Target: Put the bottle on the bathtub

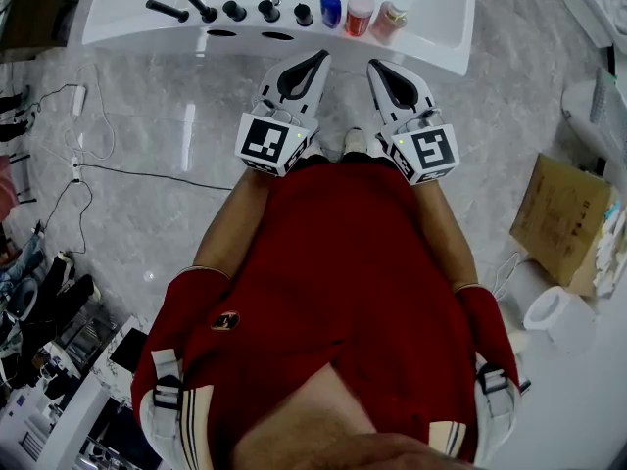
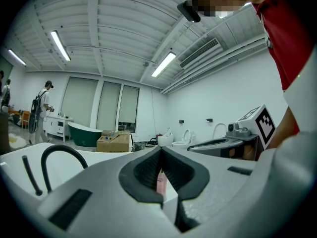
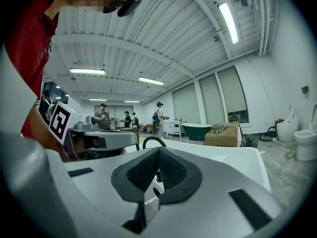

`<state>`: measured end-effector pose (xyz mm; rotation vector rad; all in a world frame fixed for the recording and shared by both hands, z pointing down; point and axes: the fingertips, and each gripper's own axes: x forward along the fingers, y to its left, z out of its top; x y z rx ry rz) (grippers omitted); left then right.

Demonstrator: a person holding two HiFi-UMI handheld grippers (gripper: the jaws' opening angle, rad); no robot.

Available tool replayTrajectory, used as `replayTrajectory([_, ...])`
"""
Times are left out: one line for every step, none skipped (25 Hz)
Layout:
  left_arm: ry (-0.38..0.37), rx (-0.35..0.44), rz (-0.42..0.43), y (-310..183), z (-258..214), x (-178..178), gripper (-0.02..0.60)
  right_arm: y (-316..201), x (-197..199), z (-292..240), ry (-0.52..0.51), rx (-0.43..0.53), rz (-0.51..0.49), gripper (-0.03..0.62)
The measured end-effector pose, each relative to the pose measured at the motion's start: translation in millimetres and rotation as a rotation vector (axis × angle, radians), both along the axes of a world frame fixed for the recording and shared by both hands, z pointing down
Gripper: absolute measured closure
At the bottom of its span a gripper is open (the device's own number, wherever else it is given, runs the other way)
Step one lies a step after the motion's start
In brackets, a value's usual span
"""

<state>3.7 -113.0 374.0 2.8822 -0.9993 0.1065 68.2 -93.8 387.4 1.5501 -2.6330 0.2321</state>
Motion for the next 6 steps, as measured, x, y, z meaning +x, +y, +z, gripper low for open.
replayTrajectory([-0.001,0.000,0.000,-0.3,0.4,0.1,0.575,-0.3,0.2,0.7,-0.001,-0.001,0.000,0.595])
replayTrajectory([-0.001,0.000,0.000,-0.7,0.8,0.2,0.575,-0.6,0.3,1.3,-0.003,-0.002,-0.001,0.595])
replayTrajectory([-0.002,0.000,0.000,-0.9,1.1,0.2,0.575,-0.9,0.4,1.8,-0.004,-0.003,-0.001,0.595])
replayTrajectory([-0.003,0.000,-0.001,-1.0,1.2,0.4,0.575,-1.1,0.6,2.0,-0.004,-0.003,-0.002,0.595])
replayTrajectory([-0.004,0.000,-0.001,-1.1,1.3,0.6,0.575,-1.2,0.8,2.2,-0.005,-0.004,-0.002,0.595])
replayTrajectory([-0.004,0.000,-0.001,-1.1,1.4,0.8,0.575,-1.4,1.0,2.4,-0.005,-0.004,-0.003,0.597])
